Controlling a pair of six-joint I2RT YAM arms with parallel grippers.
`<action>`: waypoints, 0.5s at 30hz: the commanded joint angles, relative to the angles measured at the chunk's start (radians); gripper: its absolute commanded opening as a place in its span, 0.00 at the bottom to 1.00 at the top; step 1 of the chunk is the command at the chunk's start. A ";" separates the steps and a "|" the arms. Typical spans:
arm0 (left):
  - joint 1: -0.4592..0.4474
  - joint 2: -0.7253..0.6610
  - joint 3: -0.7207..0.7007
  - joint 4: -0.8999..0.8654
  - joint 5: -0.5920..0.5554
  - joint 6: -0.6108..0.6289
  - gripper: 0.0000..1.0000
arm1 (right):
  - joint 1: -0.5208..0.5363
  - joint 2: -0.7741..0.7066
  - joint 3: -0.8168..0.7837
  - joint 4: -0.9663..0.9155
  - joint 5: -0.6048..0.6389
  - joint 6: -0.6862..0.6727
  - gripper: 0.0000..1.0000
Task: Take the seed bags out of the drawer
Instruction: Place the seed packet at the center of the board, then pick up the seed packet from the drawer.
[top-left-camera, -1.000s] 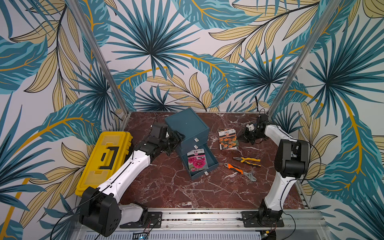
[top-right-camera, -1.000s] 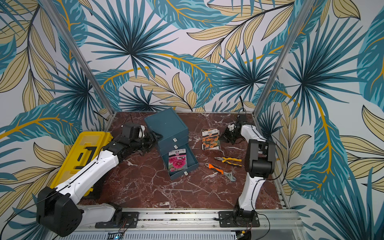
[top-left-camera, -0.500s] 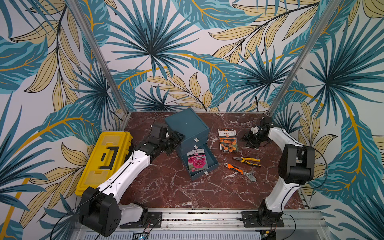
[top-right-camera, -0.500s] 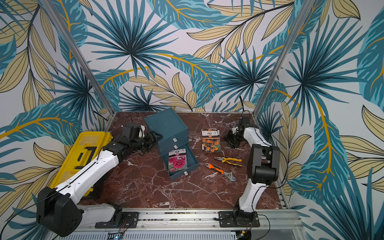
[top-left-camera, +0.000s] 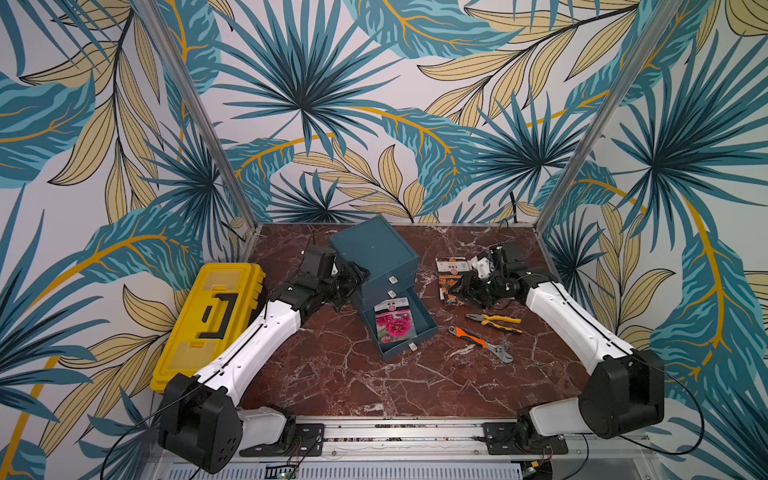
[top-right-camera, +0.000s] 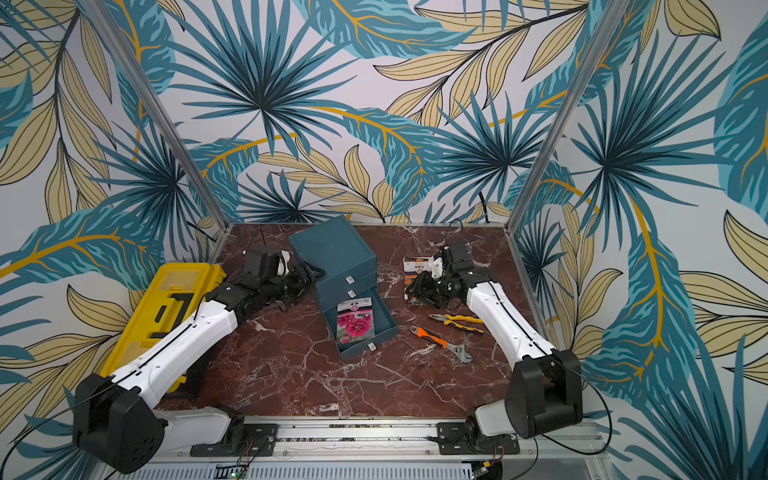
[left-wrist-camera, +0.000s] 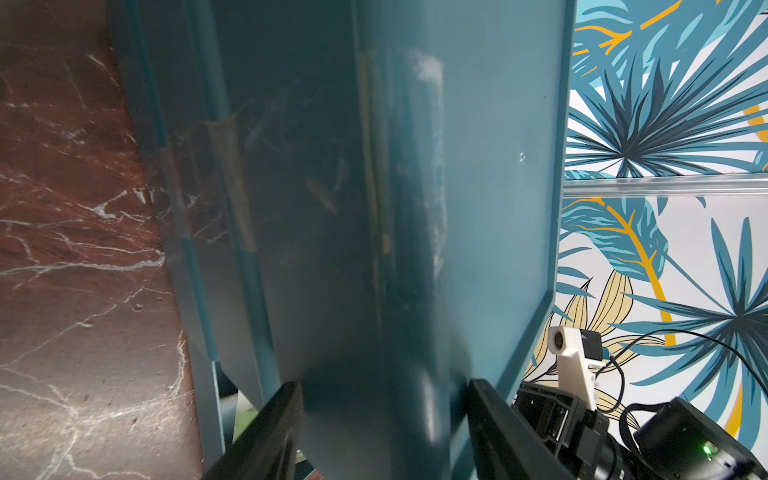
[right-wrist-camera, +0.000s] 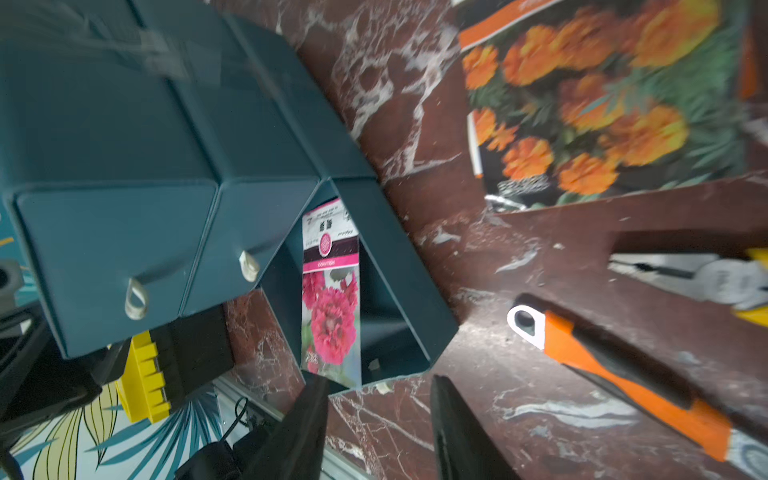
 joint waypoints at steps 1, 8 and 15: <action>-0.012 0.025 -0.021 -0.072 -0.009 0.020 0.66 | 0.072 -0.026 -0.040 0.067 0.050 0.104 0.43; -0.012 0.012 -0.032 -0.066 -0.009 0.018 0.66 | 0.210 0.038 -0.039 0.100 0.101 0.141 0.41; -0.012 0.009 -0.041 -0.060 -0.002 0.014 0.66 | 0.277 0.131 -0.008 0.101 0.147 0.127 0.41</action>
